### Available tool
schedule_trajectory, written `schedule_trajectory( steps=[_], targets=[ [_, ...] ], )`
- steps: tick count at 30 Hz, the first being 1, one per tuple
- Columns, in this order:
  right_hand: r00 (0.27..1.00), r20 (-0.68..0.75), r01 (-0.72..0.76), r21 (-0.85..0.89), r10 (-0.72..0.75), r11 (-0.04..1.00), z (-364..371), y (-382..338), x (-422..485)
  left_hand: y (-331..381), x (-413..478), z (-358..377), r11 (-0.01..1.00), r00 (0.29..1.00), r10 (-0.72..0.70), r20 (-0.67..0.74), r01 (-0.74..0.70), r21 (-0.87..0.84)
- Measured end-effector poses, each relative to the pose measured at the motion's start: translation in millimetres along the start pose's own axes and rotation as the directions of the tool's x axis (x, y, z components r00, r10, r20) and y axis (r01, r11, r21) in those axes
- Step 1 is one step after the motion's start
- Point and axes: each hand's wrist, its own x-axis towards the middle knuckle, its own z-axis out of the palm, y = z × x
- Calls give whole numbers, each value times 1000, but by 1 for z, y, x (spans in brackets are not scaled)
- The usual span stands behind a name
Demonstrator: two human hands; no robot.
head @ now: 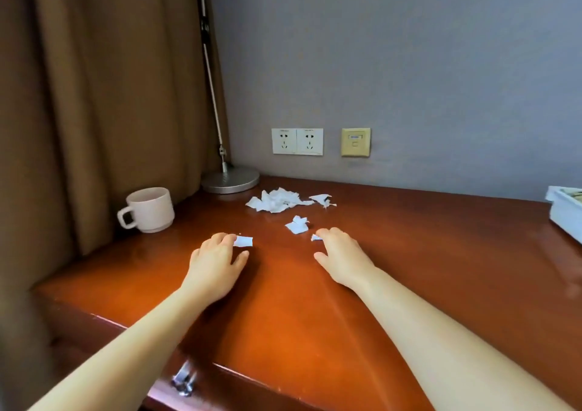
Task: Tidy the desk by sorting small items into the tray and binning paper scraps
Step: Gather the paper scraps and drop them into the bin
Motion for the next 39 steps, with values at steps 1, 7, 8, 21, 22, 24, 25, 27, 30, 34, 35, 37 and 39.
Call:
schedule_trajectory(
  steps=[1, 7, 8, 21, 22, 24, 25, 27, 30, 34, 35, 37, 39],
  targets=[
    [999, -44, -16, 28, 17, 999, 7, -2, 7, -4, 6, 3, 1000, 999, -15, -52, 15, 1],
    [967, -217, -127, 58, 136, 990, 30, -4, 44, -6, 41, 17, 999, 978, -33, -204, 39, 24],
    [966, -223, -124, 58, 134, 991, 32, -4, 49, -5, 47, 19, 999, 980, -19, -198, 24, 24],
    [960, -120, 267, 104, -255, 958, 37, 4, 90, -13, 70, 31, 999, 998, -12, -67, 10, -38],
    [968, -106, 241, 146, -227, 959, 38, 4, 93, -14, 72, 31, 999, 998, -9, -67, 6, -44],
    [973, -102, 225, 205, -208, 952, 41, 6, 100, -14, 79, 29, 997, 997, -11, -81, 5, -79],
    [973, -101, 226, 210, -209, 951, 42, 8, 103, -14, 85, 27, 995, 995, -18, -96, 8, -104],
    [971, -115, 231, 203, -211, 952, 43, 12, 112, -11, 100, 23, 989, 991, -39, -129, 20, -146],
    [968, -172, 214, 196, -181, 957, 41, 19, 126, 1, 126, 20, 989, 991, -31, -127, 12, -149],
    [922, -386, 137, 261, -27, 955, 38, 37, 148, 27, 165, 28, 993, 992, 55, -113, -67, -102],
    [911, -413, 113, 225, -10, 968, 38, 41, 153, 31, 174, 32, 991, 992, 67, -111, -79, -111],
    [918, -396, 49, 118, 2, 992, 39, 51, 166, 36, 188, 42, 990, 991, 97, -88, -104, -90],
    [952, -303, -26, 37, 36, 999, 41, 56, 178, 41, 197, 54, 994, 995, 81, -58, -85, -75]
  ],
)
